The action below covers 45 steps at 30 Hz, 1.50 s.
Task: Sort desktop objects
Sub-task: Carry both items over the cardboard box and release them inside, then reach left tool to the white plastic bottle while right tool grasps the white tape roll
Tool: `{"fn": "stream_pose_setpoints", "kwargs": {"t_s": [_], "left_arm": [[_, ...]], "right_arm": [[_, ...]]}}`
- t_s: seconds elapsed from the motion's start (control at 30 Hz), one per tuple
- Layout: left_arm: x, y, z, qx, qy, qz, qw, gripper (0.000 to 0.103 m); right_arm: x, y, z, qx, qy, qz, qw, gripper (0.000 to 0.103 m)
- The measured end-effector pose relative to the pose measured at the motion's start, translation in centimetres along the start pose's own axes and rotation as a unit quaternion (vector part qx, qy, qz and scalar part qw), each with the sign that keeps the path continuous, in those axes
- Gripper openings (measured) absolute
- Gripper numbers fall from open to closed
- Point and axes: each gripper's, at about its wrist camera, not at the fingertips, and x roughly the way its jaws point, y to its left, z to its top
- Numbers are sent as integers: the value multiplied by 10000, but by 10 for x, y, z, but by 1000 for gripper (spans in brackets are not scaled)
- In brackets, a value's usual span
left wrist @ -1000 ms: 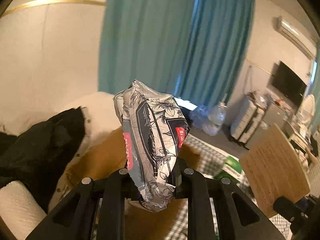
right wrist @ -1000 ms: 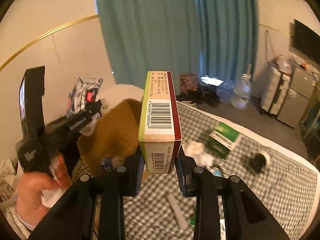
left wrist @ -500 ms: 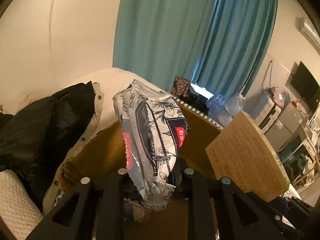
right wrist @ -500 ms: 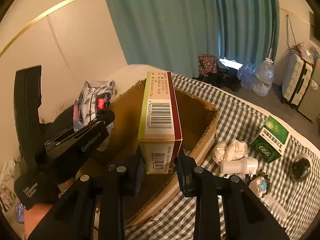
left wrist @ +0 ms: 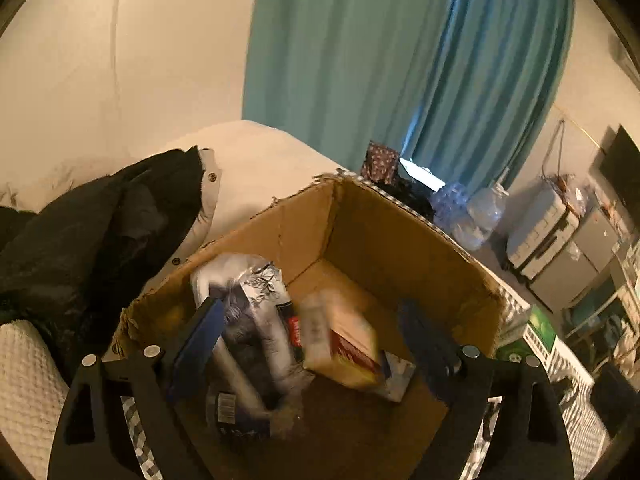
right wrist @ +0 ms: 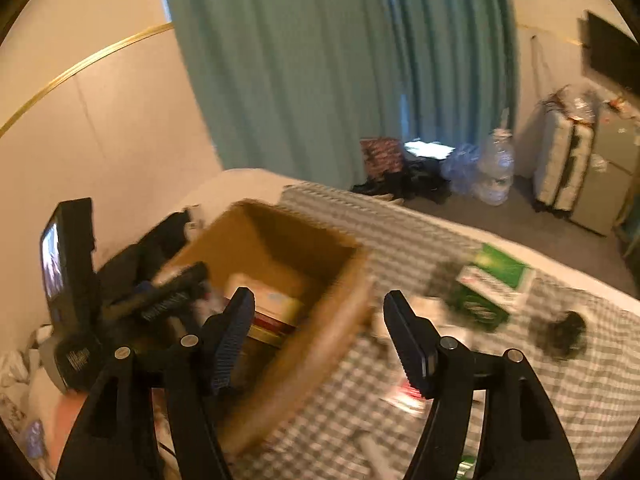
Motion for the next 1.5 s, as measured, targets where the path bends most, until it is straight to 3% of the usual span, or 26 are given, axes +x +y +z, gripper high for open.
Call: {"fn": "stream_pose_setpoints", "kwargs": {"t_s": [0.07, 0.27, 0.5, 0.63, 0.87, 1.1, 1.2, 1.33, 1.4, 1.5], "left_arm": [[-9, -11, -4, 178, -51, -27, 9998, 101], [-52, -59, -26, 722, -225, -671, 9949, 103], [-83, -119, -67, 1262, -30, -1157, 9852, 103], [-91, -152, -87, 1799, -124, -1121, 9772, 103], [-84, -186, -110, 2380, -281, -937, 9663, 103], [-40, -220, -134, 2907, 86, -852, 9530, 103], [-20, -232, -145, 3002, 346, -1040, 9476, 103], [6, -241, -152, 2879, 617, -1089, 9494, 103], [19, -242, -152, 2705, 734, -1040, 9543, 103], [42, -241, -148, 2179, 899, -746, 9690, 103]], "right_arm": [[-22, -25, -8, 126, -46, -217, 9997, 67], [-81, -103, -38, 650, -87, -790, 9947, 69], [-130, -161, -60, 1070, -247, -1101, 9878, 74], [-142, -182, -69, 1296, -301, -1063, 9854, 74], [-129, -199, -73, 1329, -287, -1107, 9845, 74], [-94, -216, -74, 1313, -20, -1214, 9839, 74], [-73, -225, -70, 1226, 89, -1292, 9840, 75], [-41, -241, -65, 1047, 258, -1397, 9843, 77], [-25, -251, -65, 962, 370, -1541, 9827, 78], [-4, -267, -69, 1112, 375, -1829, 9761, 82]]}}
